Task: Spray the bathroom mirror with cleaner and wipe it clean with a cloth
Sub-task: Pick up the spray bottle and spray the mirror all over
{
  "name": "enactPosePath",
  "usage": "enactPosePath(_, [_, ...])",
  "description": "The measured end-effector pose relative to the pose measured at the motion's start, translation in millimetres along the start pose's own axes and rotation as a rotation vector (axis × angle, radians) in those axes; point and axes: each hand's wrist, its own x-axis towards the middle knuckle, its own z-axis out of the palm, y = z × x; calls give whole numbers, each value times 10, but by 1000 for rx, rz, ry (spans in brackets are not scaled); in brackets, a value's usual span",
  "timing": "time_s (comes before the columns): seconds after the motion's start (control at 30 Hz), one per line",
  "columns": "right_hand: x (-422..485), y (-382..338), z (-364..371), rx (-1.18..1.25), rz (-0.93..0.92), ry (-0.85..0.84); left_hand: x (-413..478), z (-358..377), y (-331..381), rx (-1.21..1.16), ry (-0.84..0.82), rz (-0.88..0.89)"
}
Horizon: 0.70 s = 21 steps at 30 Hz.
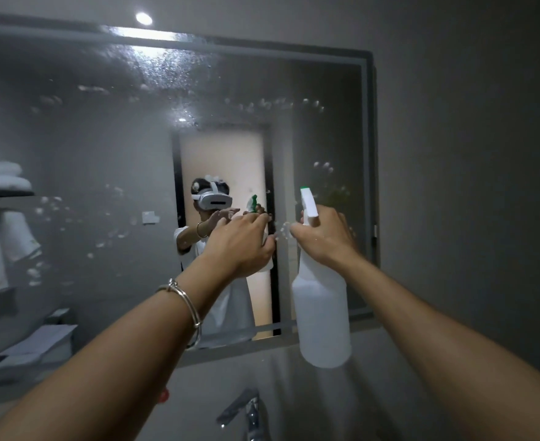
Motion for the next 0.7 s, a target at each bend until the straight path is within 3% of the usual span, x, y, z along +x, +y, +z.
enactPosePath(0.33, [-14, -588, 673, 29, -70, 3, -413, -286, -796, 42, -4, -158])
enactPosePath(0.7, [-160, -1109, 1239, 83, -148, -101, -897, -520, -1417, 131, -34, -272])
